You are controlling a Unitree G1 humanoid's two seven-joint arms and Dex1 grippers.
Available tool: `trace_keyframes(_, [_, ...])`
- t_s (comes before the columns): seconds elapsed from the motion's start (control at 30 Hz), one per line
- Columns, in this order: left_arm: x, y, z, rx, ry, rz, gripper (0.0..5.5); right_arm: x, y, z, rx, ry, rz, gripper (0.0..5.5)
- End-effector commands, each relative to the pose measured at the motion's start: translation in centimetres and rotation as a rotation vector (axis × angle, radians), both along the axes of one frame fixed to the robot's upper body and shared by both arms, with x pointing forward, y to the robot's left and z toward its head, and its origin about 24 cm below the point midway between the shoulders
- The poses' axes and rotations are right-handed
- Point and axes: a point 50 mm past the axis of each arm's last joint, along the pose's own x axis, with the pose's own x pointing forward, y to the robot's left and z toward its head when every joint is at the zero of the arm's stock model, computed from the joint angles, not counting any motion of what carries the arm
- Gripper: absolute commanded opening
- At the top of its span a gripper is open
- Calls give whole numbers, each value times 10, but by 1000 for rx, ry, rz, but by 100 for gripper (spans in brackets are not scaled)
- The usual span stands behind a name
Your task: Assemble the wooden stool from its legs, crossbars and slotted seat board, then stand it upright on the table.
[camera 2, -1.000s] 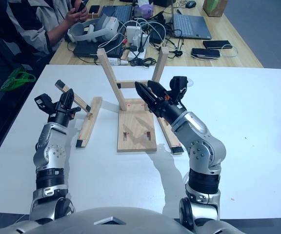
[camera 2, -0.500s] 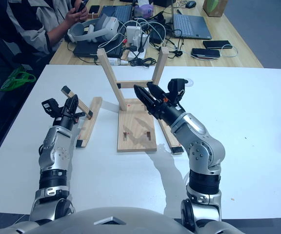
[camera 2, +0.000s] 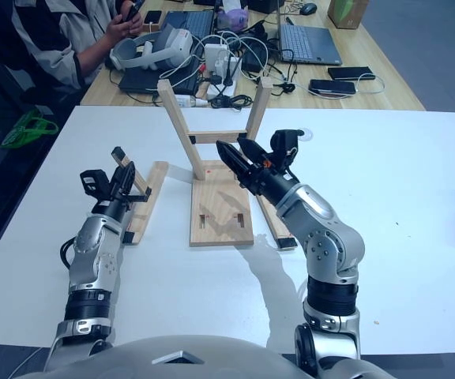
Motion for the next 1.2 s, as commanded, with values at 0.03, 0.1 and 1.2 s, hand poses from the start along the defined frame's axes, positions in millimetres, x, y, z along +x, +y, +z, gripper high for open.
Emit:
trace_keyframes(0.03, [-30,-1,-38,30,201,-32,39,-1,-3,-2,-7,13,-8,308])
trace_keyframes(0.1, [-37,0,-42,49,227,-53,39,-1,-3,-2,-11,13,-8,308])
trace_keyframes(1.2, [-47,17,-38,75,464,-361,39,10,-5,5,-39,-32,-4,308])
